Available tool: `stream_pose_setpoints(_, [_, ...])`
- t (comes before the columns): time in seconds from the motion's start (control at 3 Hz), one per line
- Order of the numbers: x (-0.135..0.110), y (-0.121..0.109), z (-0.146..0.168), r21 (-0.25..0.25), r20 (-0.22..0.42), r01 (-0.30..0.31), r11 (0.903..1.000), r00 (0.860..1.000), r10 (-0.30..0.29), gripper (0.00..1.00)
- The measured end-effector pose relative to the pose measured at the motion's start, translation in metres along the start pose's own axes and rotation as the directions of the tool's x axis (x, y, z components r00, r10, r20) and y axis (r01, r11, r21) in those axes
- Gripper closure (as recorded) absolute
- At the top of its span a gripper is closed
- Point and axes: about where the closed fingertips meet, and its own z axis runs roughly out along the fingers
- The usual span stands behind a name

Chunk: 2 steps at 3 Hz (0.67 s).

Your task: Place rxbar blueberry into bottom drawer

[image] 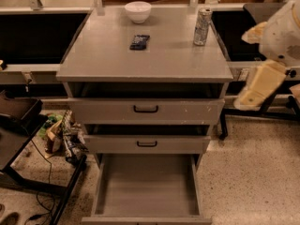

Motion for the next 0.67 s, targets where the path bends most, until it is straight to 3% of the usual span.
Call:
stream_pose_setpoints(0.33, [-0.034,-0.061,0.029,0.073,0.192,-0.113,0.991,0.977,0.097,0.0])
stream_pose_setpoints(0.67, [-0.067,-0.121,0.041,0.107,0.276,-0.255,0.9611,0.936,0.217,0.0])
